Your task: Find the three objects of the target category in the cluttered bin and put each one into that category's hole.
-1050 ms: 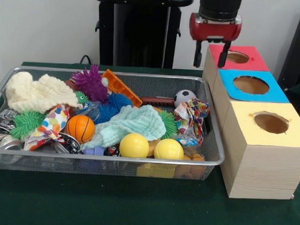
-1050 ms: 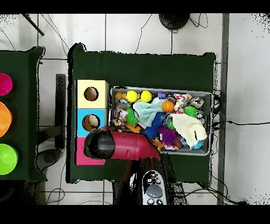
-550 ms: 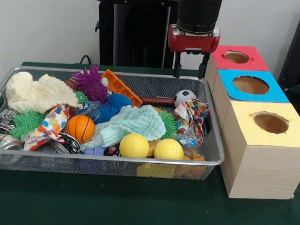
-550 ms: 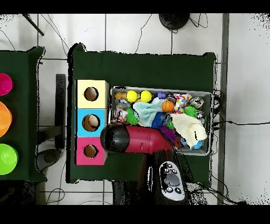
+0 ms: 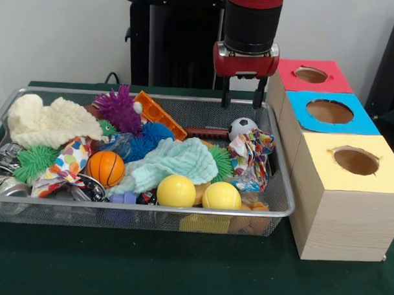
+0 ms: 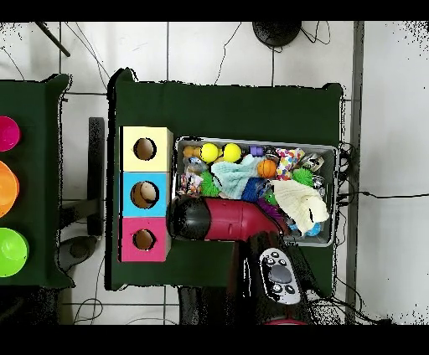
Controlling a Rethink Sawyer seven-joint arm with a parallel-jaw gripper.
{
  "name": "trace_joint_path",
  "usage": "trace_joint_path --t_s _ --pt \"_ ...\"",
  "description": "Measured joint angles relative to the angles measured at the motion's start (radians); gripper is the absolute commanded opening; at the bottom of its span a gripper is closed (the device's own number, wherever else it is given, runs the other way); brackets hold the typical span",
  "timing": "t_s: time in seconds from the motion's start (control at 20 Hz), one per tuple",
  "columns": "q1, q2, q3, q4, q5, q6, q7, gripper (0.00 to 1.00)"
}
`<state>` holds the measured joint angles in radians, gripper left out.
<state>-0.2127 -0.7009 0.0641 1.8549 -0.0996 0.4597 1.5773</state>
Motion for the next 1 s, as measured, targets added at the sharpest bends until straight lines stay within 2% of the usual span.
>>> trace_joint_path --t_s 0.35,0.5,0.55,1.0 --pt "0.023 0.059 0.013 -0.068 -0.003 0.000 0.000 1.00" --pt "0.037 0.085 0.013 -0.109 -0.003 0.000 0.000 1.00" --pt "0.048 0.105 0.013 -0.145 -0.003 0.000 0.000 1.00" --pt "0.070 0.149 0.023 -0.257 -0.004 0.000 0.000 1.00"
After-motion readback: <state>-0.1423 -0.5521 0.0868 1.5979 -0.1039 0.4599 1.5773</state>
